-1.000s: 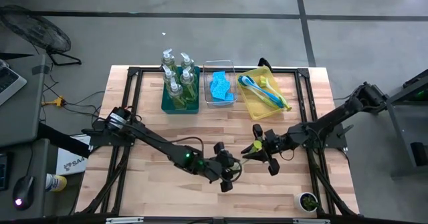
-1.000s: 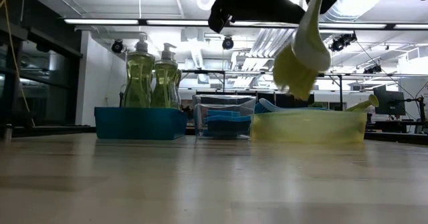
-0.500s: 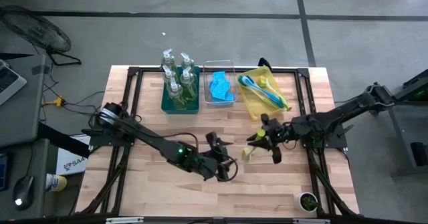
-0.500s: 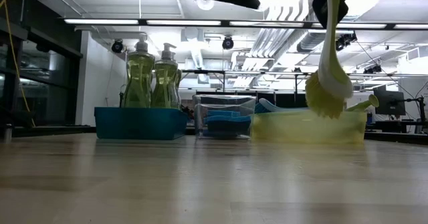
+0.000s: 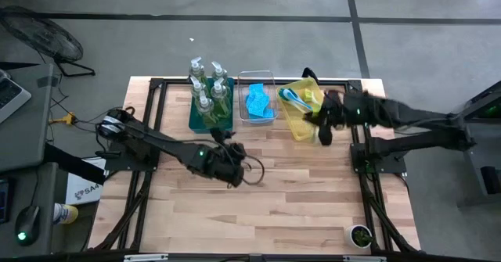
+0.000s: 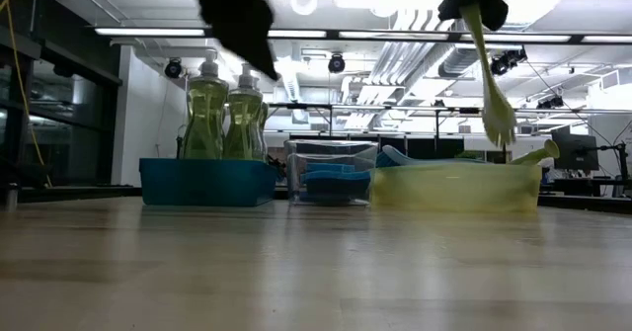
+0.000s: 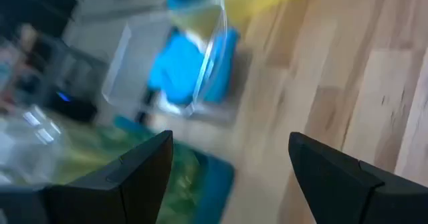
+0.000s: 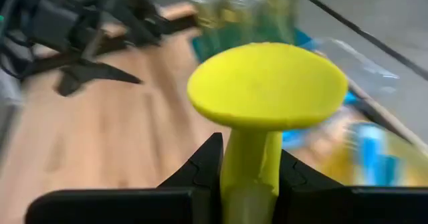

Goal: Pick & Place Kitchen Sink Supplies
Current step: Put the yellow dish brush into the yellow bin

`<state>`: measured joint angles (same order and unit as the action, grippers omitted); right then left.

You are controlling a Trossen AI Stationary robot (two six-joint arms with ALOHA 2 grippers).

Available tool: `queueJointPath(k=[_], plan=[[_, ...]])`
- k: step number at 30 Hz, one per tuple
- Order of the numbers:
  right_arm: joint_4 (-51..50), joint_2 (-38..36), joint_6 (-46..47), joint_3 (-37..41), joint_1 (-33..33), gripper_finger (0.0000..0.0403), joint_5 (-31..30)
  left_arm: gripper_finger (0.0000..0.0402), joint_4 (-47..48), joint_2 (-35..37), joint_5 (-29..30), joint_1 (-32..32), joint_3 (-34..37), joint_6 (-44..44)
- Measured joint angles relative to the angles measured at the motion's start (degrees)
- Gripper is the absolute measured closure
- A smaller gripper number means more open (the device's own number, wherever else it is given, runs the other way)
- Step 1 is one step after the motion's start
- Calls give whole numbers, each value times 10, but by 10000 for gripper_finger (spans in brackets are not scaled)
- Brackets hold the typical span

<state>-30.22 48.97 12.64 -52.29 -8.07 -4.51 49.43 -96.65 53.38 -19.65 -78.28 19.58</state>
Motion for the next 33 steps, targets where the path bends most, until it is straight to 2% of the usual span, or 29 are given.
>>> queueJointPath(k=[3,10,12,14,20,27,30,33], plan=[[-55,38,-35,-69,-56,348,9,111,-59,19,-36,10,58,35],[-83,155,-98,-152,-126,348,70,111,-449,26,-157,9,205,22],[-86,194,-101,-170,-137,348,80,111,-532,26,-184,9,228,15],[-94,237,-106,-188,-146,348,93,111,-593,26,-187,9,239,-4],[-180,364,-132,-263,-160,348,94,111,-696,26,-179,12,253,-73],[-253,466,-146,-362,-164,348,86,111,-739,35,-184,30,287,-134],[-285,500,-146,-404,-172,348,87,111,-772,51,-216,46,325,-135],[-332,527,-146,-440,-183,348,87,111,-859,75,-250,65,380,-147]])
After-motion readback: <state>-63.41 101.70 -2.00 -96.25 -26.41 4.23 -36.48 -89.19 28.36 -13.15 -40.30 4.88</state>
